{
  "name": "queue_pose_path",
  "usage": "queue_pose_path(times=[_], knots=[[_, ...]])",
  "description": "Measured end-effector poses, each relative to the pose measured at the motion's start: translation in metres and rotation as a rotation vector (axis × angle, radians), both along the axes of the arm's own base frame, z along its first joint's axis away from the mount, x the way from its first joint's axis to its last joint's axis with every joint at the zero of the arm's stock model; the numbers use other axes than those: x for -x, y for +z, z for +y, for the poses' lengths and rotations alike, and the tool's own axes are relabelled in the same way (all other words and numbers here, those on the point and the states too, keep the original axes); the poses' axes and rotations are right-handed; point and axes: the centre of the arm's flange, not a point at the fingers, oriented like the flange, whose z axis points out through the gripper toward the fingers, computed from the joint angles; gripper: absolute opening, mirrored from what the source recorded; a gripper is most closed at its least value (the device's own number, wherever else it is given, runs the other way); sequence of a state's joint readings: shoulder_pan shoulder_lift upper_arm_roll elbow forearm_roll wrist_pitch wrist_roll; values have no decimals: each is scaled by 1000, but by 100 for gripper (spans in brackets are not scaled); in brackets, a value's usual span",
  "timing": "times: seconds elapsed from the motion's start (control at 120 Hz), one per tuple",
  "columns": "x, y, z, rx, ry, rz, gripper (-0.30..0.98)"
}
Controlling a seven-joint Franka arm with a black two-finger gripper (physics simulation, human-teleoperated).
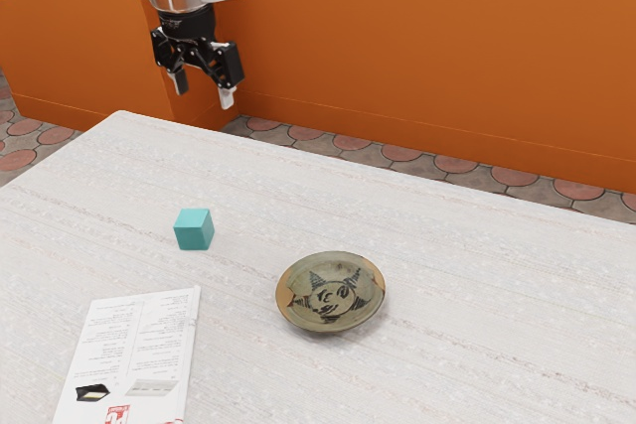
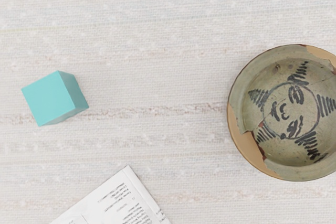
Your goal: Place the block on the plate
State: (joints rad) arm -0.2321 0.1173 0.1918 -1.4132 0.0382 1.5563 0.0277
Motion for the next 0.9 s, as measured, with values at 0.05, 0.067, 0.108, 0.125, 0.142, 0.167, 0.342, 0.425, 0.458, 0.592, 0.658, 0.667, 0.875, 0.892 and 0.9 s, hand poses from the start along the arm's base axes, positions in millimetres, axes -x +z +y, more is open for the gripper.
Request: queue_pose_path(times=[0.05,0.067,0.108,0.125,0.142,0.167,0.342,0.425,0.458,0.592,0.658,0.667,0.875,0.892,0.9], knots=[[0,0,0,-1,-1,0,69],[0,0,0,-2,-2,0,69],[-2,-5,0,-7,-4,8,69],[-6,-11,1,-11,-2,14,69],[-10,-17,4,-13,3,21,69],[-18,-31,12,-17,18,36,68],[-59,-113,89,-11,146,88,69],[-74,-155,112,12,181,103,69],[-79,-170,120,24,196,105,69],[-94,-229,155,74,276,101,69],[-94,-253,174,83,324,103,69],[-93,-257,176,85,330,106,69],[-79,-308,199,125,437,122,69],[-79,-310,200,126,440,121,69],[-79,-311,200,126,442,120,69]])
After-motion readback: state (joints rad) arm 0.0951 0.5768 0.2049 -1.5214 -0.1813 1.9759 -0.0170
